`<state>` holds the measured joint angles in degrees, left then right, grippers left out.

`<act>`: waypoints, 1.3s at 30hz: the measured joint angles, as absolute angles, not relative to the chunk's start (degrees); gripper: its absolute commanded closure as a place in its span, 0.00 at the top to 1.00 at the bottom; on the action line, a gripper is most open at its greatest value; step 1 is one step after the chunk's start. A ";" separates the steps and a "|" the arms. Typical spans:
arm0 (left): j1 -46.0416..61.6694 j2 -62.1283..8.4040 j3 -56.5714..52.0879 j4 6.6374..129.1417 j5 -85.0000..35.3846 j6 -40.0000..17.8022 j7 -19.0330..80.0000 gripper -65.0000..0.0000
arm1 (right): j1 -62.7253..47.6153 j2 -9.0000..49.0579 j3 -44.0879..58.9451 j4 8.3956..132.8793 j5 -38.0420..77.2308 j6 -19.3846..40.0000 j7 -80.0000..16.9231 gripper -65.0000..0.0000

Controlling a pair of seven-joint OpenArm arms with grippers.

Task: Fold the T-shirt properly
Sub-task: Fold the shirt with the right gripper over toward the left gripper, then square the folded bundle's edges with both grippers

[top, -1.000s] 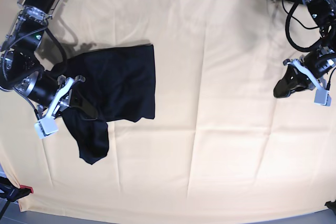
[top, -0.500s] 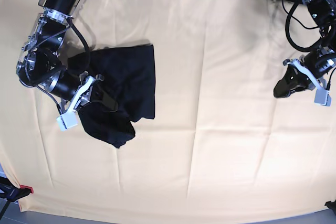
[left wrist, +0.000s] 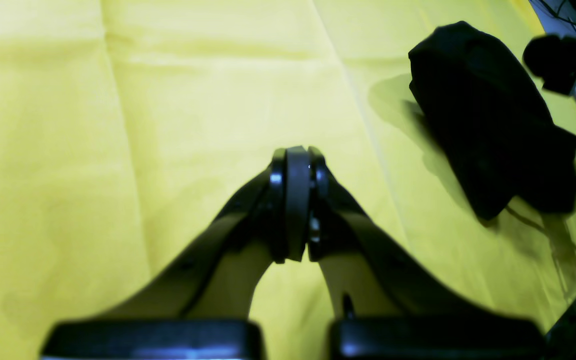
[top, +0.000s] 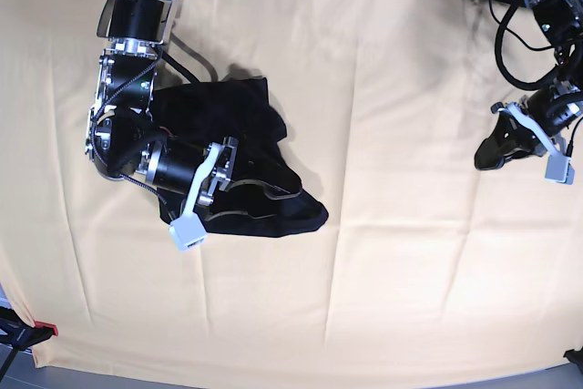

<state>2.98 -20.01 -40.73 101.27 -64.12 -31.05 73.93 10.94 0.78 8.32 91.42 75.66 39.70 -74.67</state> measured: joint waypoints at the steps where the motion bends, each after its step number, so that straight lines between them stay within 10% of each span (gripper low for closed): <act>1: 2.98 -20.01 -40.73 101.27 -64.12 -31.05 73.95 0.00 | 12.14 0.80 8.36 91.42 76.14 39.70 -75.13 0.70; 18: 3.01 -20.23 -26.26 101.54 -83.57 -38.09 80.60 0.00 | 20.78 8.78 12.64 91.48 83.18 39.72 -81.30 0.68; 20: 2.83 -20.25 -21.04 101.54 -83.57 -39.18 80.71 0.00 | 20.29 10.57 12.58 91.48 83.18 39.70 -81.34 0.57; 24: 0.27 -20.34 -10.57 102.56 -83.48 -39.29 80.77 0.00 | 20.03 14.33 12.60 91.48 82.98 39.70 -81.38 0.00; 39: -5.43 -11.03 26.63 103.77 -49.30 -39.75 72.60 0.00 | 20.14 22.20 -3.07 87.64 45.12 39.72 -63.44 0.00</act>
